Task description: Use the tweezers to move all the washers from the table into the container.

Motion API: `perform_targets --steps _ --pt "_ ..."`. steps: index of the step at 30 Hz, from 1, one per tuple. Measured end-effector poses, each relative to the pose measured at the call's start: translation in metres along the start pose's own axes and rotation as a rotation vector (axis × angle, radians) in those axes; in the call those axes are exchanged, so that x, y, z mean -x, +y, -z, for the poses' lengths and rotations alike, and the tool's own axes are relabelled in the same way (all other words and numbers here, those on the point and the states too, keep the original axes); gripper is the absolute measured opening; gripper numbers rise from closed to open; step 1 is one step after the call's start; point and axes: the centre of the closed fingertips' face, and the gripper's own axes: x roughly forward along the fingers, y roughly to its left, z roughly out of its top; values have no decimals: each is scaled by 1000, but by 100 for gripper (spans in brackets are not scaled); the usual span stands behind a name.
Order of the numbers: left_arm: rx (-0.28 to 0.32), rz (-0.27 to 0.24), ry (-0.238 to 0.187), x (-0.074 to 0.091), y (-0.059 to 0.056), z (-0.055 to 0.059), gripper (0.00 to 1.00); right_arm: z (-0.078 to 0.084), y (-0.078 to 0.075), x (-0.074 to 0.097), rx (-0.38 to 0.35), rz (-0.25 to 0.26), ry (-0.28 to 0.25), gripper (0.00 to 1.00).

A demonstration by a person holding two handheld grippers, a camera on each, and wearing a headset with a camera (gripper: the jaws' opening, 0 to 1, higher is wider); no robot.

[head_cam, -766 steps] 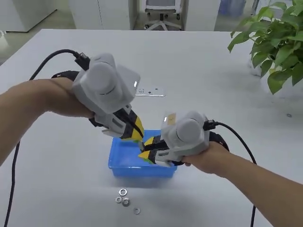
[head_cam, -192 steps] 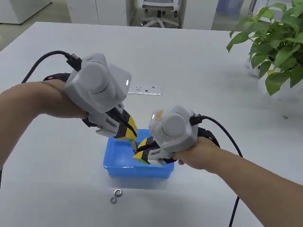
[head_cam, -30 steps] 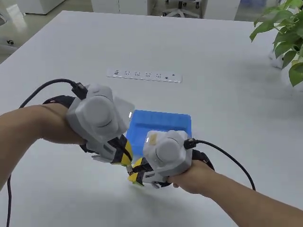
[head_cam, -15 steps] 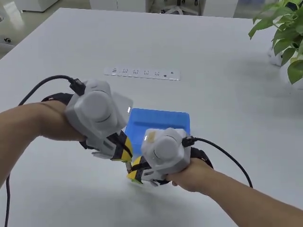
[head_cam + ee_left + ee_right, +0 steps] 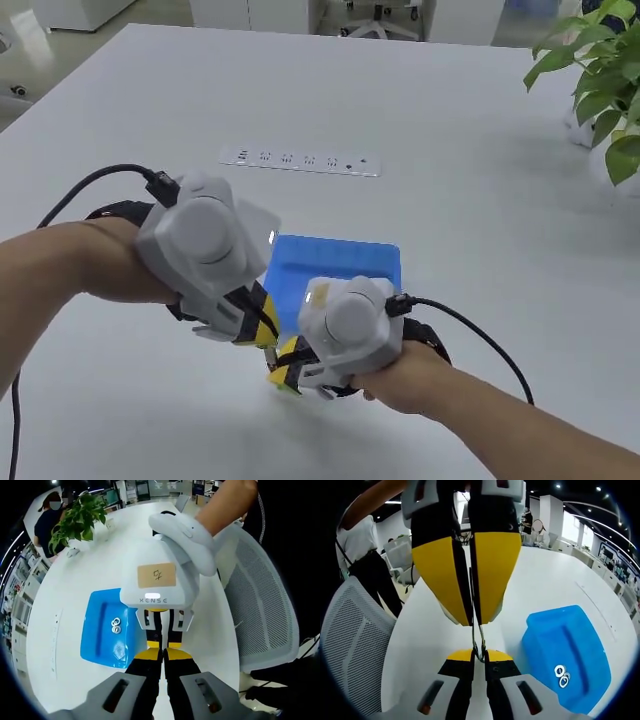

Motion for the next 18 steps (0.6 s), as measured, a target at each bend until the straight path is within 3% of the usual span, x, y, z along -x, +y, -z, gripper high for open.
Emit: perform_targets --steps 18 --pt "-6 -25 -15 20 -1 -12 5 -17 1 17 43 13 -2 9"
